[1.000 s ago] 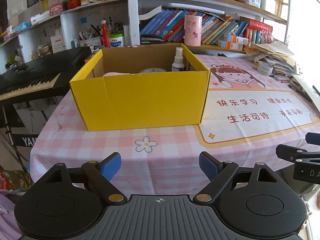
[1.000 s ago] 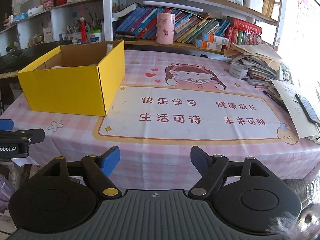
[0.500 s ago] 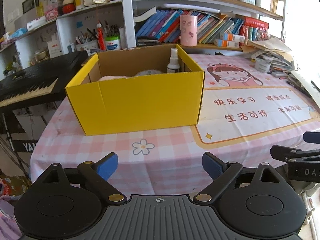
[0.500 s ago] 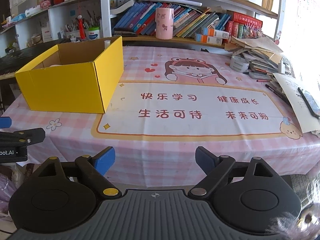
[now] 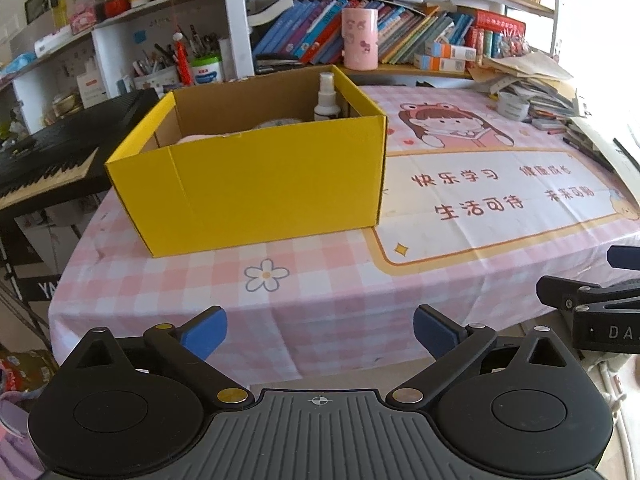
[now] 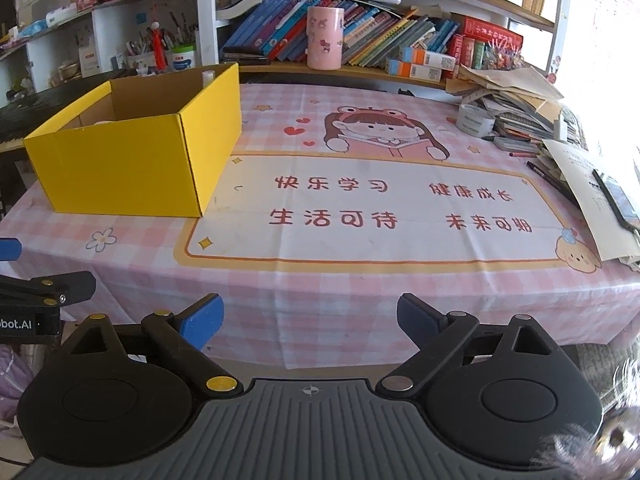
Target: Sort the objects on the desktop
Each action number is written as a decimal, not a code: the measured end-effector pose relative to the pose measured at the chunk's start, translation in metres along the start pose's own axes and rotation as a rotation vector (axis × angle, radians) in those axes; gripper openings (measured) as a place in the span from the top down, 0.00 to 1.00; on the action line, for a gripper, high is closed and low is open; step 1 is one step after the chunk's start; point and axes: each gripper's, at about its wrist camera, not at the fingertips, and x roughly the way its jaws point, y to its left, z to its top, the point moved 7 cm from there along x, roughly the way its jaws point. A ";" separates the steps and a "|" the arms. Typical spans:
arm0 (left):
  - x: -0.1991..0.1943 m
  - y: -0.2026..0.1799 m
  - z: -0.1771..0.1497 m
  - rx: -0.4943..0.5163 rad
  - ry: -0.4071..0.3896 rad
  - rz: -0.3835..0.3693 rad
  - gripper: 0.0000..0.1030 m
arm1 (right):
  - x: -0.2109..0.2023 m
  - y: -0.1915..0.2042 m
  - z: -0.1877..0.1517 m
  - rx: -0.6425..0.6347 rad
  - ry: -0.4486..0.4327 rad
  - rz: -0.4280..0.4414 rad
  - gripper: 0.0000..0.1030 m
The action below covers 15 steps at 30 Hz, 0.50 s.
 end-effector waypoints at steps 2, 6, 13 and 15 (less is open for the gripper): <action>0.001 -0.001 -0.001 0.001 0.005 -0.003 0.02 | 0.000 -0.002 -0.002 0.008 0.008 -0.005 0.09; 0.001 -0.003 -0.001 0.008 0.004 -0.005 0.01 | 0.000 -0.007 -0.004 0.026 0.018 -0.009 0.09; 0.001 -0.007 0.001 0.022 0.003 -0.010 0.01 | 0.000 -0.012 -0.006 0.047 0.021 -0.013 0.09; 0.001 -0.008 0.001 0.024 0.003 -0.012 0.01 | 0.000 -0.012 -0.006 0.047 0.021 -0.014 0.09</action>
